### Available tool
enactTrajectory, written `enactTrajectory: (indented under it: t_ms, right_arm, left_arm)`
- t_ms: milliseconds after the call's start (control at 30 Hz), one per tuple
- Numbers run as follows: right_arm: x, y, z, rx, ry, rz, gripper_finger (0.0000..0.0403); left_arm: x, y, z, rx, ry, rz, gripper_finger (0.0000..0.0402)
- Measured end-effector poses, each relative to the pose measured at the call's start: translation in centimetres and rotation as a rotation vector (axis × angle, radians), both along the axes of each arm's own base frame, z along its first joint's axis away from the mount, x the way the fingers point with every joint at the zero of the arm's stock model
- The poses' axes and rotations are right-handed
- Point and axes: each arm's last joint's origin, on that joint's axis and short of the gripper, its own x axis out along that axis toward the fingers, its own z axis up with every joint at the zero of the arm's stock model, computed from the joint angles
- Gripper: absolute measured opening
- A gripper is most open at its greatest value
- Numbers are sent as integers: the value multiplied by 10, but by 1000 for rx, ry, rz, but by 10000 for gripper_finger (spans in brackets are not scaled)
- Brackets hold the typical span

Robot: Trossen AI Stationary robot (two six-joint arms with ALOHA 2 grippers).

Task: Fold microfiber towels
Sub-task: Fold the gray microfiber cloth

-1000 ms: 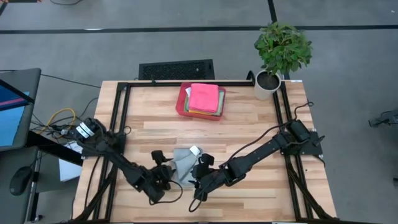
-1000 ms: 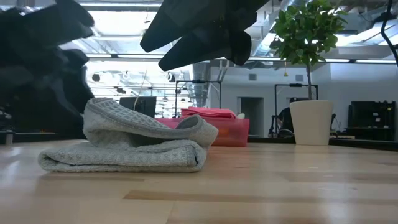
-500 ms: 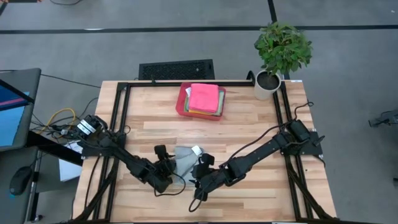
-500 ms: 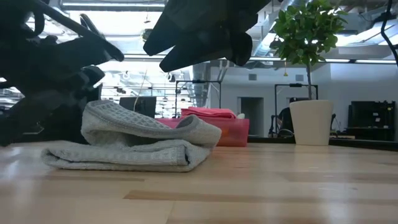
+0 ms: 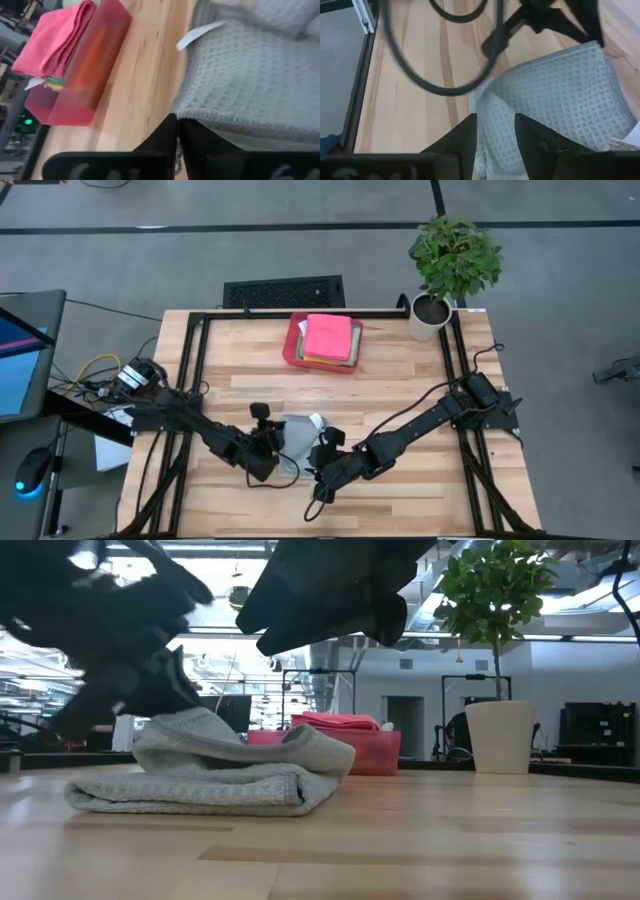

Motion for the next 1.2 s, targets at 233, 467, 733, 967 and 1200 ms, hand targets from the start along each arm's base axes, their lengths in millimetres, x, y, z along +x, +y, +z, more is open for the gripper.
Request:
enactTrajectory:
  t_ms: [233, 467, 733, 967, 1200]
  right_arm:
    - [-2, -1, -2, -9, 23, -1, 155]
    - [-4, 1, -3, -17, 44, 7, 161]
    - [-6, 3, -4, -2, 65, 31, 188]
    - [-21, 21, -7, -46, 114, 89, 207]
    - [-38, 32, -13, -98, 183, 57, 203]
  left_arm:
    - [5, 19, -6, -60, 80, 24, 28]
    - [1, 12, -9, -172, 121, 2, 78]
    - [-5, 4, 3, -159, 191, 68, 166]
    - [-15, -17, 38, -248, 96, 45, 205]
    - [-11, -57, 60, -324, -145, -264, 191]
